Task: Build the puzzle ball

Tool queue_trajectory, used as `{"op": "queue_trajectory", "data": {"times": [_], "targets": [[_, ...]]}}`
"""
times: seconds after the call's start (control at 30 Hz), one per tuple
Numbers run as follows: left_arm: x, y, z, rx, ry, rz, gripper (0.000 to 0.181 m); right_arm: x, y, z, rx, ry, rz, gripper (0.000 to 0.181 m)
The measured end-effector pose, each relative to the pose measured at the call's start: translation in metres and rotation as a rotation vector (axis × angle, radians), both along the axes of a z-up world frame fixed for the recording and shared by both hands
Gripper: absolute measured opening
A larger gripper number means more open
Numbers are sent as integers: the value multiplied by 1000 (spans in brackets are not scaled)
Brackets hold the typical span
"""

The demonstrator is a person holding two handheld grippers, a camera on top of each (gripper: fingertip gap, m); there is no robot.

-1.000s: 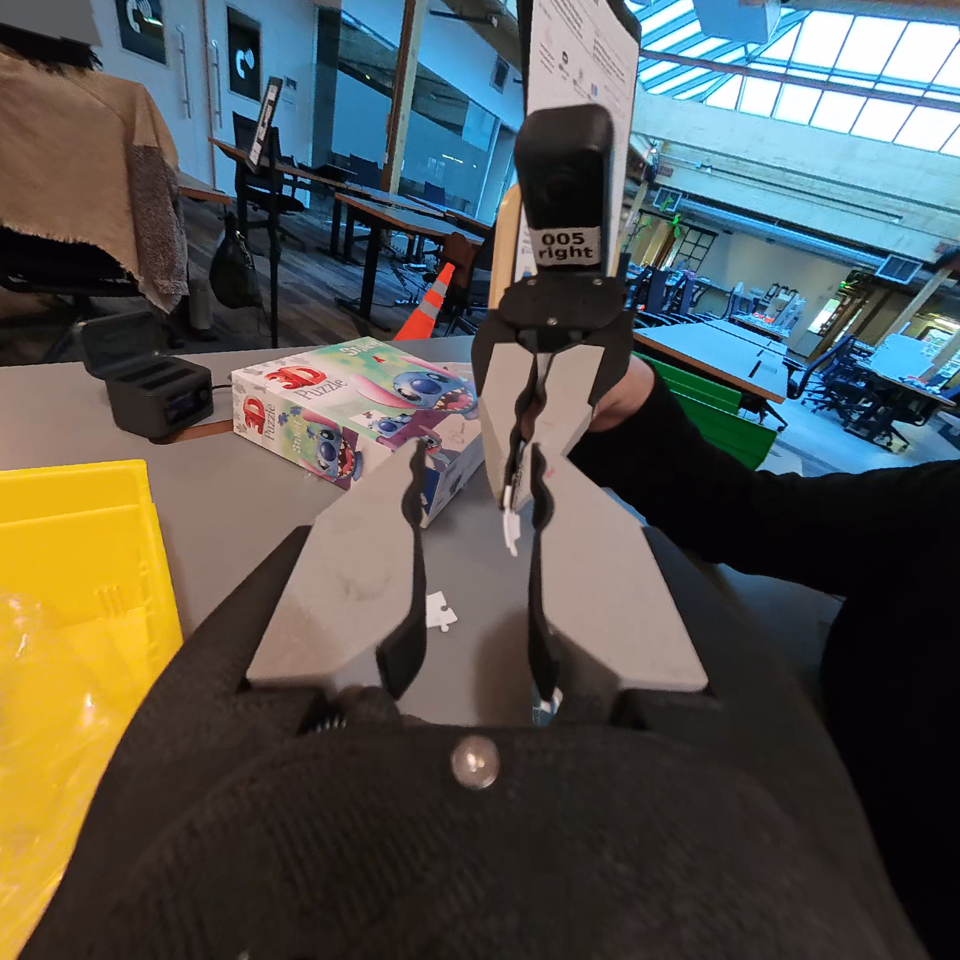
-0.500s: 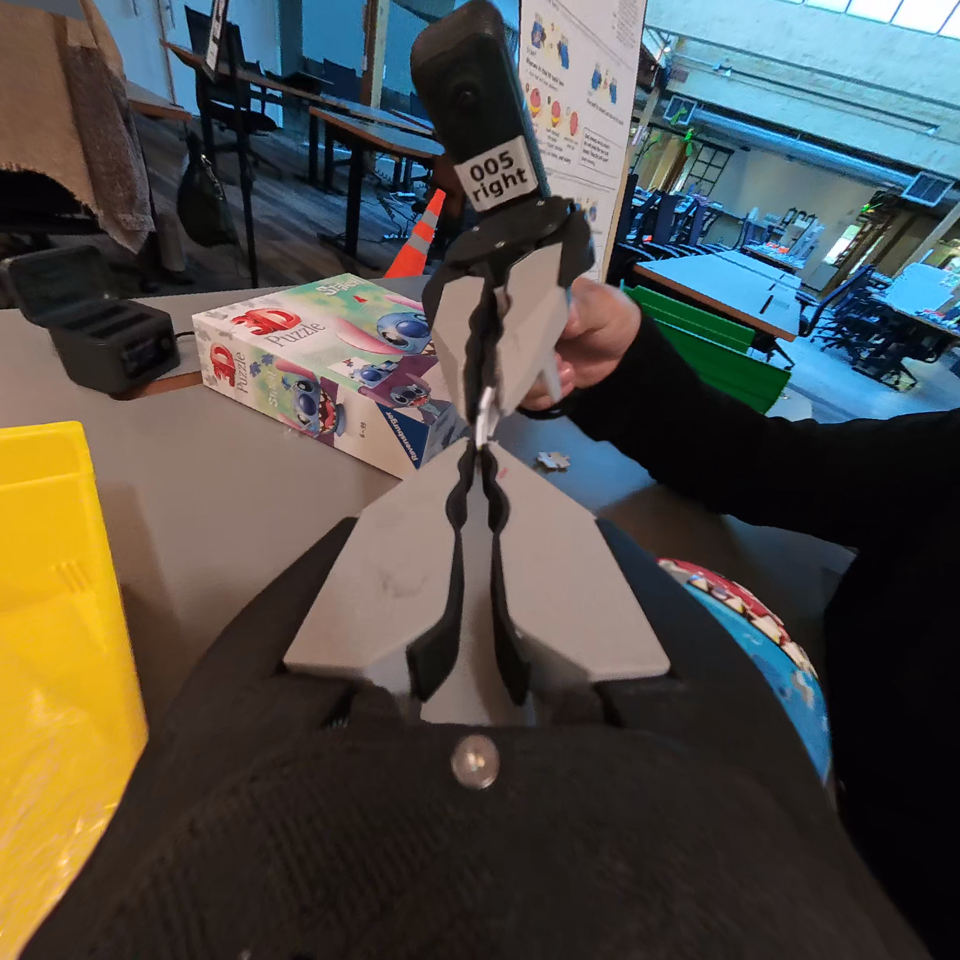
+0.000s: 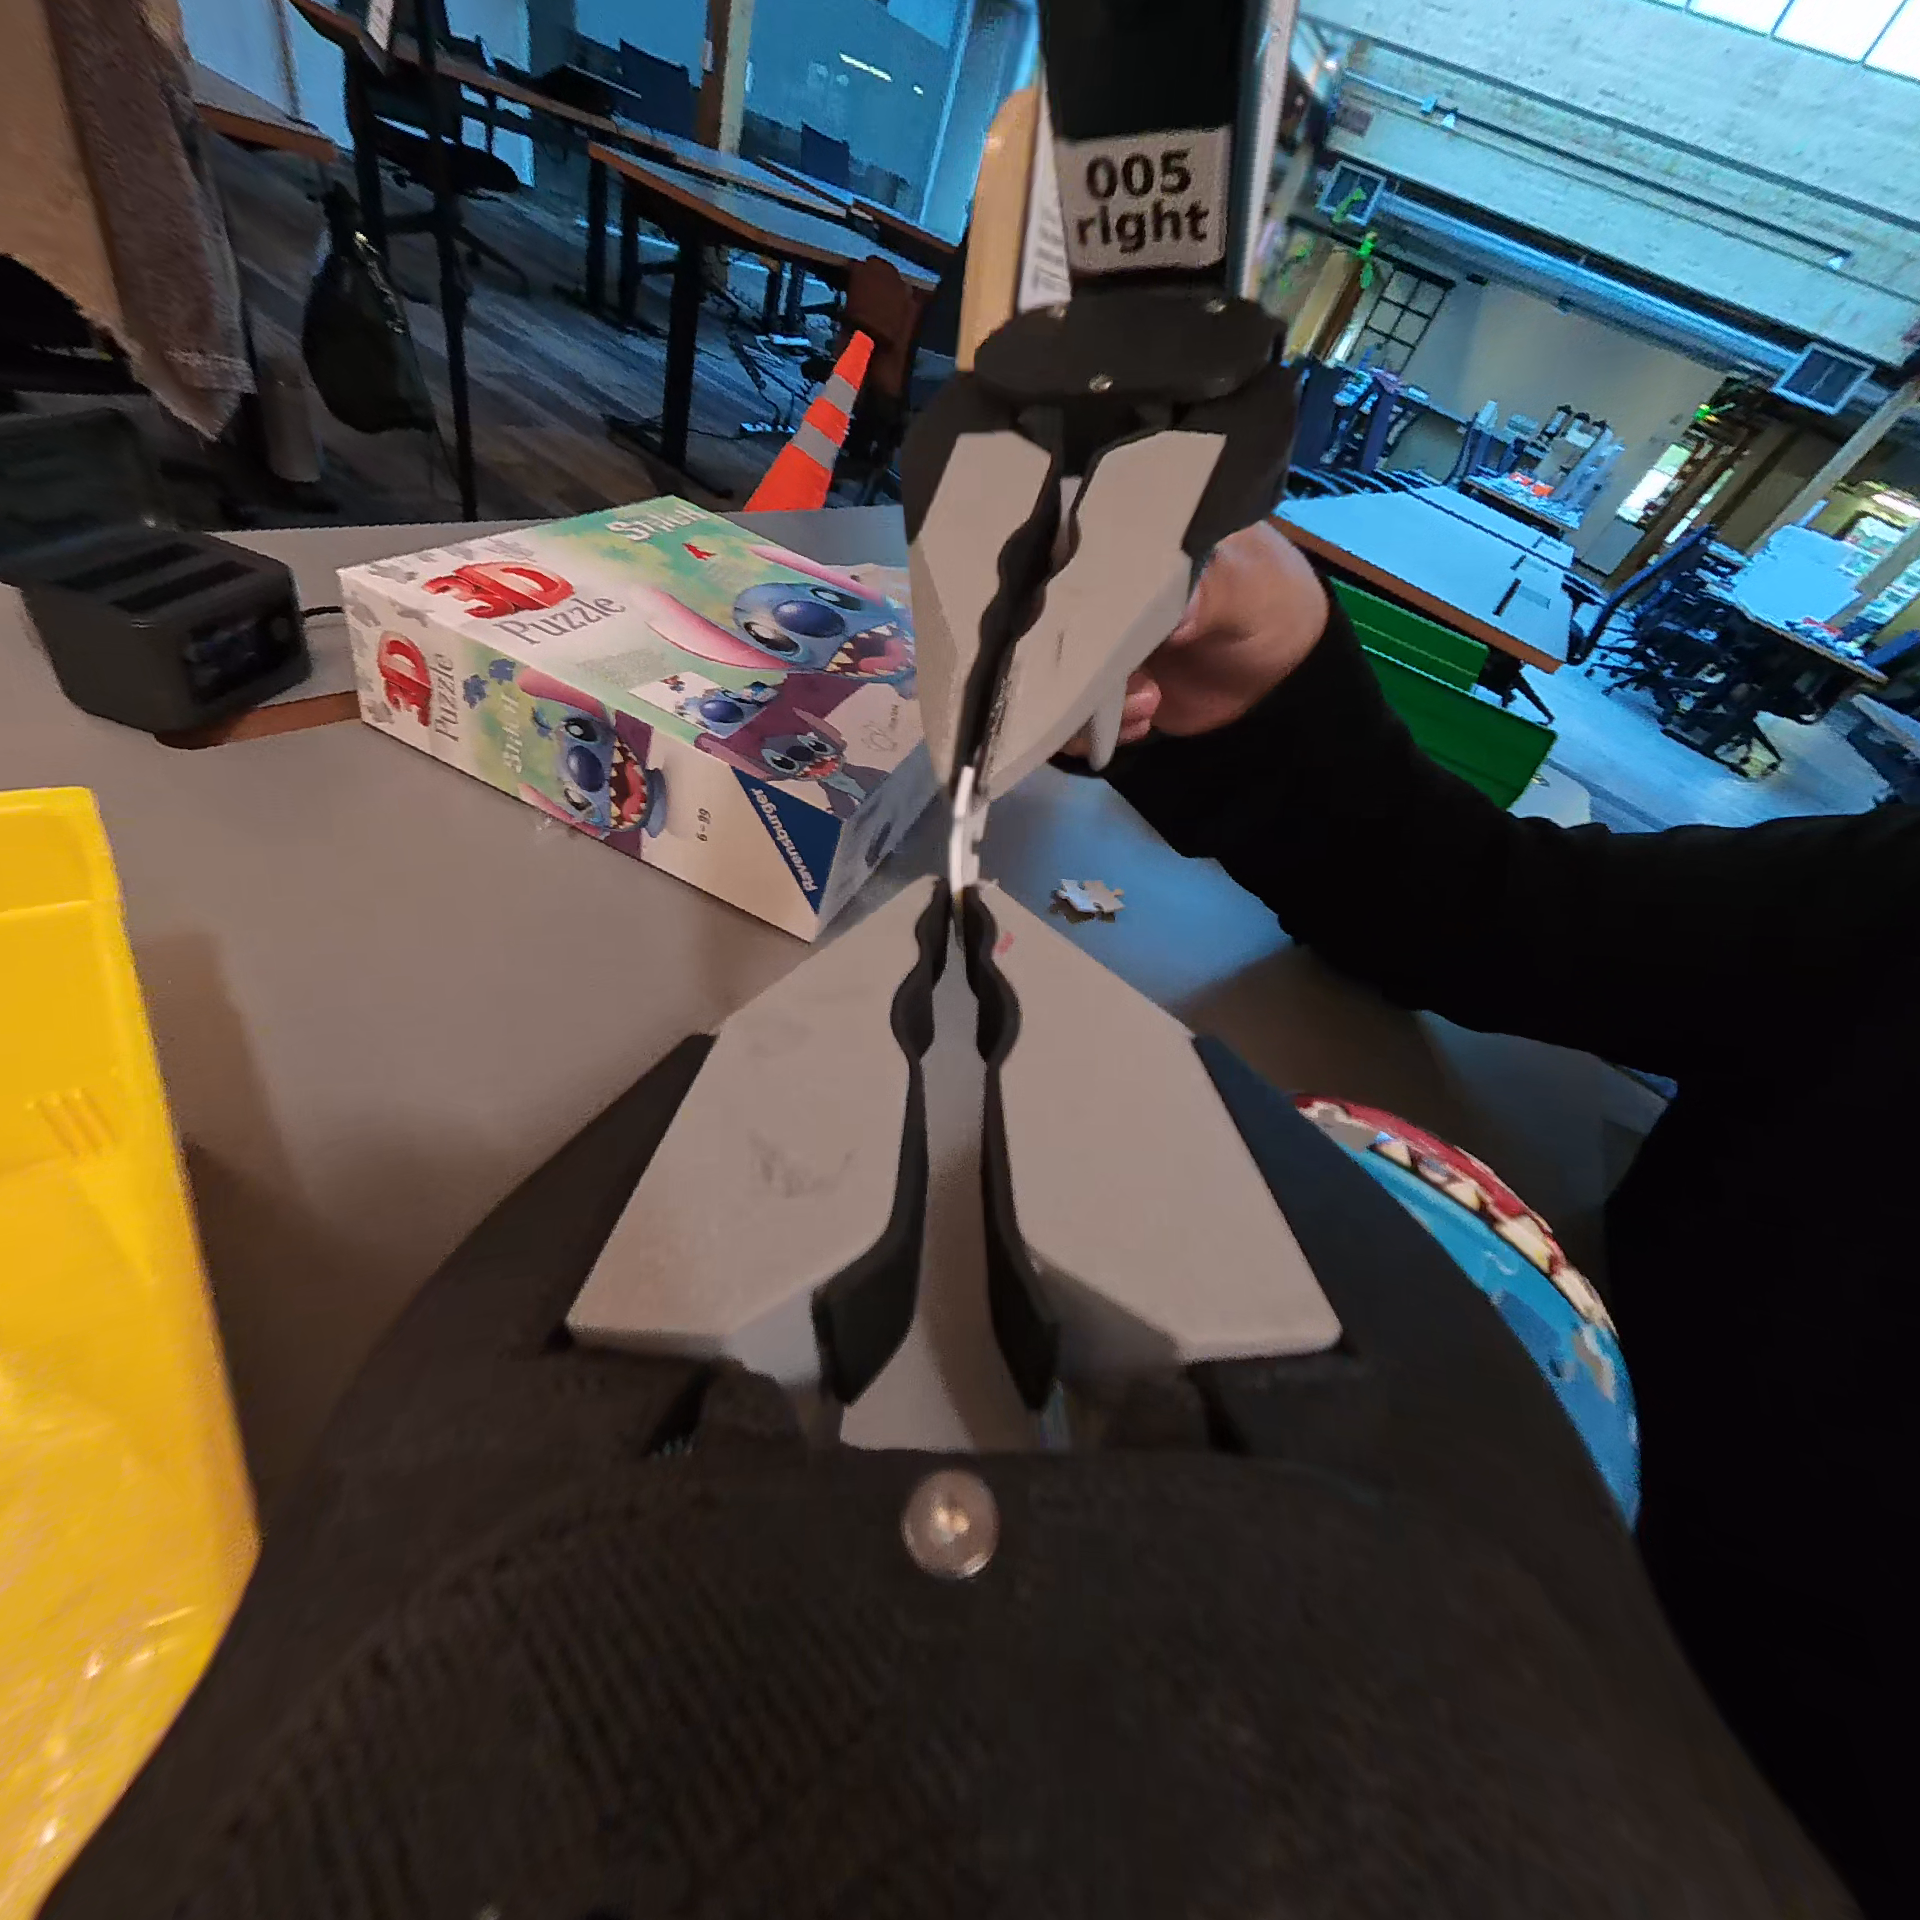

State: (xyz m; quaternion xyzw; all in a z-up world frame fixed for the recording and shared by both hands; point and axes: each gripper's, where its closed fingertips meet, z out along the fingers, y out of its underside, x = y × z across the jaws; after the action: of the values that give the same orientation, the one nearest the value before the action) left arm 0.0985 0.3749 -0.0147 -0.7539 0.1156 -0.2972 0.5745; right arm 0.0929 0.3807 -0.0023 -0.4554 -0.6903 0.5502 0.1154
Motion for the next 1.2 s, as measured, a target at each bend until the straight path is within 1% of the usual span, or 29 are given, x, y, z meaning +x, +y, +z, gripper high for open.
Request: {"op": "queue_trajectory", "data": {"times": [0.13, 0.23, 0.27, 0.33, 0.43, 0.6, 0.93, 1.1, 1.2], "targets": [[7, -4, -1, -10, 10, -41, 0, -1, -12, 8, 104, 65, -12, 0], [14, -6, -7, -27, 51, -65, 0, -2, -25, 6, 111, 65, 5, 0], [13, -6, -9, -30, 71, -55, 0, -3, -27, 4, 114, 58, 5, 0], [10, -5, -9, -29, 67, -45, 0, -5, -25, 3, 105, 59, -1, 0], [8, -6, -7, -30, 39, -50, 0, -3, -23, 7, 44, 51, 14, 2], [7, -6, -16, -53, 97, -32, 0, -2, -21, -1, 98, 34, 23, 1], [4, -7, -21, -83, 96, -24, 0, -3, -19, -6, 140, 28, 20, 2], [3, -7, -19, -82, 83, -22, 0, -1, -10, -3, 179, 44, 0, 6], [3, -7, -20, -85, 84, -21, 0, 0, -6, 4, 186, 84, -4, 5]]}}
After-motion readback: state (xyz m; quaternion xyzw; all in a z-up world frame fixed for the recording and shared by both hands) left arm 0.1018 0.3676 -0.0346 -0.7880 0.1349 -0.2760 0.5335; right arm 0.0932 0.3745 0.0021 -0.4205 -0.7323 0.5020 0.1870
